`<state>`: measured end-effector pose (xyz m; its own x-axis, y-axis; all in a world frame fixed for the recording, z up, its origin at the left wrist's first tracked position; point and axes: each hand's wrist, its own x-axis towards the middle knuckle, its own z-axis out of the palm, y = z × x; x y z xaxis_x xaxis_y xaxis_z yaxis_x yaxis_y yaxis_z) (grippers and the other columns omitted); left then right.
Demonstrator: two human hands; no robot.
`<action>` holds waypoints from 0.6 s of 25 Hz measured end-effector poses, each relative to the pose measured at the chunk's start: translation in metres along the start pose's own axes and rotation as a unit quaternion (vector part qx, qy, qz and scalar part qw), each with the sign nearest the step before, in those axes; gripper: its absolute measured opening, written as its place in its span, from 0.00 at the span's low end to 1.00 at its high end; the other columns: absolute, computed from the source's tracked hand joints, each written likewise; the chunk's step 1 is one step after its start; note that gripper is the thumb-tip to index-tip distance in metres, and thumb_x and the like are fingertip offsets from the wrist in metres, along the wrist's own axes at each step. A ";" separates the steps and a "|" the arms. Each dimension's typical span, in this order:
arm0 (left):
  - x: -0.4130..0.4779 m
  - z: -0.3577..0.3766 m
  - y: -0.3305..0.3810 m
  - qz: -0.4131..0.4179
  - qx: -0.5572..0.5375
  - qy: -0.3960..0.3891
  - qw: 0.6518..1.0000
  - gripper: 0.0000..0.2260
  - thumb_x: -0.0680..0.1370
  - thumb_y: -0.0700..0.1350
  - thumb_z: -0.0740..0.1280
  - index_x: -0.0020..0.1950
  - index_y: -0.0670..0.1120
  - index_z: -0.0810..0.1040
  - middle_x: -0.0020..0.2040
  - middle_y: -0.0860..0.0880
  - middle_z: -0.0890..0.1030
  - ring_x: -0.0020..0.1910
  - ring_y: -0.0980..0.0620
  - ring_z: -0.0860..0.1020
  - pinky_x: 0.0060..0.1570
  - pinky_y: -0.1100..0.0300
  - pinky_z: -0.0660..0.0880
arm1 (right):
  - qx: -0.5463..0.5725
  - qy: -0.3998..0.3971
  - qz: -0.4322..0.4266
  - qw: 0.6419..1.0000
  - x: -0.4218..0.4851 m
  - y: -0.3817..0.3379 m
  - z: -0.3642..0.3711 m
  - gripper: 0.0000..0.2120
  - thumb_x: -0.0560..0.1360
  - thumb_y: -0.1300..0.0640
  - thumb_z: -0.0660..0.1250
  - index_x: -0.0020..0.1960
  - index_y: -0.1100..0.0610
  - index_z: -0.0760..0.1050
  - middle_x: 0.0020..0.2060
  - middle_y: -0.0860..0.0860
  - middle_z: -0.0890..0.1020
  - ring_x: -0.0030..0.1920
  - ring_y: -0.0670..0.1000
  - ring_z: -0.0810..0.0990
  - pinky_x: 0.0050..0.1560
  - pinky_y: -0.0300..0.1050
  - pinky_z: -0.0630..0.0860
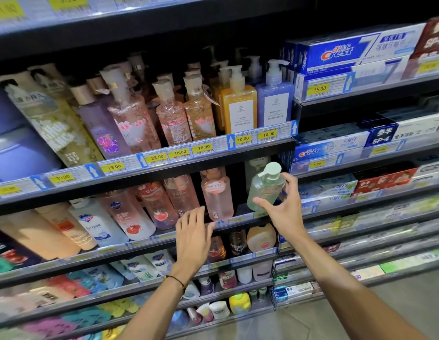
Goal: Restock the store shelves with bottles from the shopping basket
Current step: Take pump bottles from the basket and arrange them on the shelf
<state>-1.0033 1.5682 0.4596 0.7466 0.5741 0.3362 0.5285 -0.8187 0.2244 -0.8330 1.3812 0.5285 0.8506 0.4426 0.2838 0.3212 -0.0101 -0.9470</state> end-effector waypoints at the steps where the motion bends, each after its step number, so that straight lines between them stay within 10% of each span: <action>1: -0.008 0.005 -0.007 0.025 0.049 -0.011 0.998 0.23 0.85 0.58 0.57 0.74 0.45 0.70 0.71 0.47 0.75 0.69 0.43 0.72 0.68 0.46 0.69 | -0.008 -0.002 0.005 1.000 0.003 0.002 0.002 0.37 0.66 0.56 0.82 0.66 0.43 0.64 0.59 0.34 0.73 0.61 0.33 0.72 0.58 0.28 0.69; 5: -0.027 0.020 -0.027 0.057 0.133 -0.068 0.987 0.27 0.84 0.58 0.53 0.81 0.46 0.63 0.77 0.46 0.71 0.76 0.41 0.69 0.74 0.42 0.64 | -0.065 -0.027 -0.003 0.998 0.016 0.012 0.005 0.37 0.67 0.51 0.80 0.68 0.43 0.63 0.63 0.43 0.75 0.66 0.51 0.74 0.67 0.54 0.72; 15: -0.025 0.023 -0.025 0.038 0.125 -0.085 0.988 0.28 0.84 0.57 0.55 0.81 0.47 0.61 0.77 0.46 0.70 0.75 0.41 0.68 0.75 0.41 0.61 | -0.160 -0.031 0.028 0.986 0.037 0.021 0.019 0.39 0.72 0.48 0.77 0.76 0.56 0.62 0.70 0.51 0.69 0.71 0.51 0.67 0.69 0.48 0.67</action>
<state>-1.0260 1.5744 0.4245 0.8338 0.5215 0.1809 0.5354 -0.8439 -0.0348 -0.8029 1.4145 0.5162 0.8462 0.4880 0.2139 0.3987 -0.3137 -0.8617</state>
